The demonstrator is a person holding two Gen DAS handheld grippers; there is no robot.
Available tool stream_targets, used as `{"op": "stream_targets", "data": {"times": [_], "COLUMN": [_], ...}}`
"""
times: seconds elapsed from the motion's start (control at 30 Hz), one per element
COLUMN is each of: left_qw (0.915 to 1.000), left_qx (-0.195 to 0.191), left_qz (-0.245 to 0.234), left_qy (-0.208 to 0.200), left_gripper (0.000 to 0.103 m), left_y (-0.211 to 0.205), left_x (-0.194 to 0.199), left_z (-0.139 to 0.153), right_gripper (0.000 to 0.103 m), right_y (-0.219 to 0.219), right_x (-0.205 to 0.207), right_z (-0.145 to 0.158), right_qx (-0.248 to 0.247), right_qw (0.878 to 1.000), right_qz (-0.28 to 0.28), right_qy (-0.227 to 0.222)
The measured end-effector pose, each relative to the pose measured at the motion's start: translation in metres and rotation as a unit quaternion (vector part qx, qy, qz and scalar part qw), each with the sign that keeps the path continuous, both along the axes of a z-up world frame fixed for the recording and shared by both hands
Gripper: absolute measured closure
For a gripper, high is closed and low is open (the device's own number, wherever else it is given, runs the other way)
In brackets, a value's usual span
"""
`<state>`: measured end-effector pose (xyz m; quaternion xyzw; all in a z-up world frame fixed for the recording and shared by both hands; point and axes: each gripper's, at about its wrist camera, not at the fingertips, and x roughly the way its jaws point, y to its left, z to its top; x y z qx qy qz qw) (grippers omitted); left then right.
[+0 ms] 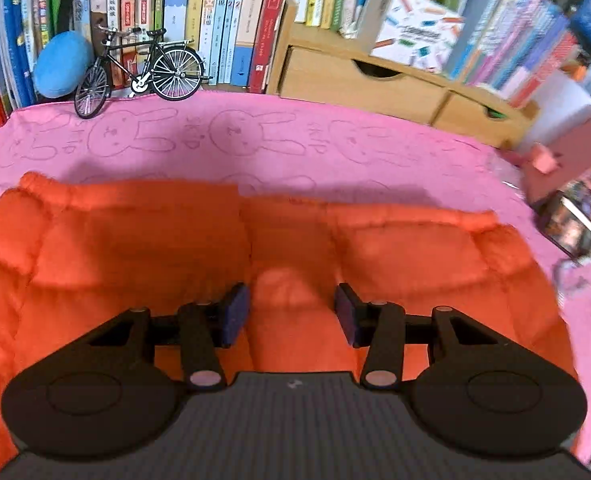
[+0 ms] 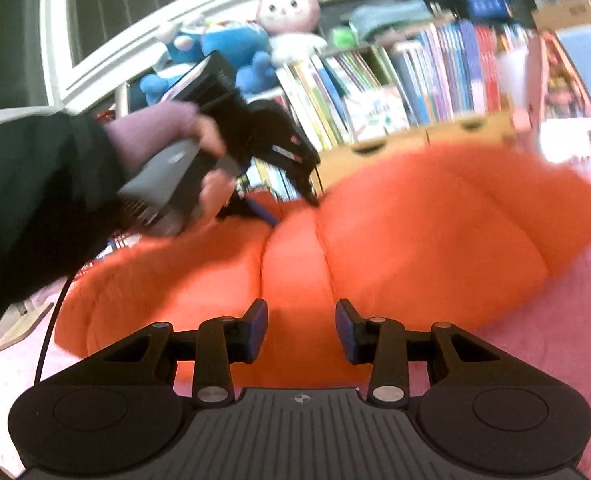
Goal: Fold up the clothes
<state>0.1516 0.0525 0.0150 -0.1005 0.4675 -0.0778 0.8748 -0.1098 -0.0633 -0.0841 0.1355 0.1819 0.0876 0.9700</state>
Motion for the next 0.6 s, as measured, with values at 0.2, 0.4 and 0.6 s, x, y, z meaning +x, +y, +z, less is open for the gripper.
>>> {"op": "stream_targets", "data": {"times": [0.2,0.4,0.6], "left_qw": [0.9987,0.9957,0.9934], "left_qx": [-0.014,0.026,0.067], "left_qz": [-0.047,-0.085,-0.09], "left_qy": [-0.016,-0.024,-0.024], "left_gripper": [0.056,0.054,0.05], "left_y": [0.003,-0.011,-0.025], "left_x": [-0.057,-0.1,-0.09], "left_z": [0.016,0.007,-0.012], "right_gripper": [0.063,0.062,0.062], "right_y": [0.018,0.024,0.027], "right_x": [0.025,0.018,0.017], "right_z": [0.01,-0.005,-0.009], "right_qx": [-0.002,-0.006,-0.017], "right_qw": [0.999,0.994,0.994], "right_qz": [-0.017,-0.044,-0.039], "right_qy": [0.051,0.098,0.096]}}
